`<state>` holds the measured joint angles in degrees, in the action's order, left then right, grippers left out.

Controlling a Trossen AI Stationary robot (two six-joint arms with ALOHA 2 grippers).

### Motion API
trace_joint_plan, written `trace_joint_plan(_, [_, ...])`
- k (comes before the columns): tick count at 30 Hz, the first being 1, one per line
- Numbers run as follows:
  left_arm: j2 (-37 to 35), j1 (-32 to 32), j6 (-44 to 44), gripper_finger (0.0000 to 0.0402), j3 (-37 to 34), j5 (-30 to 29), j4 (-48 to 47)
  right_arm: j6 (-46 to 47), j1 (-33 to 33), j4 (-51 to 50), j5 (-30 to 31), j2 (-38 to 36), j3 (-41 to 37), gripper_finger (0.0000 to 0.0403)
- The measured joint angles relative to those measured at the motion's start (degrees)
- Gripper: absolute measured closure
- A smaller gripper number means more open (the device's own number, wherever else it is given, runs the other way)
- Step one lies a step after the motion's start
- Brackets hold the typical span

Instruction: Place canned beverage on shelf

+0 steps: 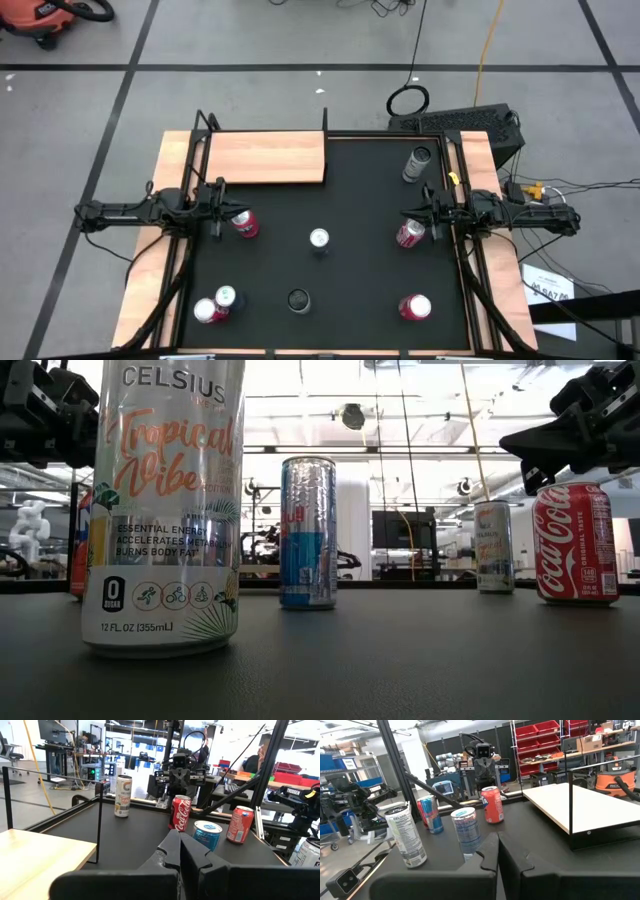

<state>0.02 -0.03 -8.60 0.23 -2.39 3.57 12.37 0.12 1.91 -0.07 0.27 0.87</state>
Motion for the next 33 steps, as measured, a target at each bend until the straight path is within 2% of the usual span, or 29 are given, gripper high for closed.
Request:
trace_joint_plan(6, [0.02, 0.02, 0.0, 0.0402, 0.02, 0.0, -0.02, -0.24, -0.02, 0.21, 0.41, 0.0, 0.02, 0.0403])
trace_joint_plan(8, [0.0, 0.02, 0.0, 0.0401, 0.02, 0.0, -0.02, -0.61, -0.04, 0.8, 4.55, 0.04, 0.01, 0.0403])
trace_joint_plan(12, [0.0, 0.0, 0.27, 0.0402, 0.0, -0.59, -0.01, 8.39, -0.06, 1.77, 13.17, 0.07, 0.01, 0.0403])
trace_joint_plan(15, [0.0, 0.0, 0.35, 0.0402, 0.02, -5.48, 0.07, 16.38, -0.07, 2.24, 19.3, 0.07, 0.01, 0.0403])
trace_joint_plan(18, [0.0, 0.02, 1.32, 0.0402, 0.0, -7.24, 0.18, 22.04, -0.07, 3.08, 24.04, 0.15, -0.01, 0.0403])
trace_joint_plan(22, [0.01, 0.02, 0.96, 0.0402, 0.01, -7.32, 1.46, 24.17, -0.07, 3.54, 26.31, 0.2, -0.01, 0.0403])
trace_joint_plan(28, [0.02, 0.02, -8.79, 0.0402, 0.02, -6.62, 3.97, 33.7, -0.07, 5.68, 31.95, 0.2, -0.01, 0.0403])
trace_joint_plan(33, [0.02, 0.02, -9.1, 0.0402, 0.01, -6.67, 4.52, 32.47, -0.12, 10.97, 34.54, 0.22, 0.01, 0.0403])
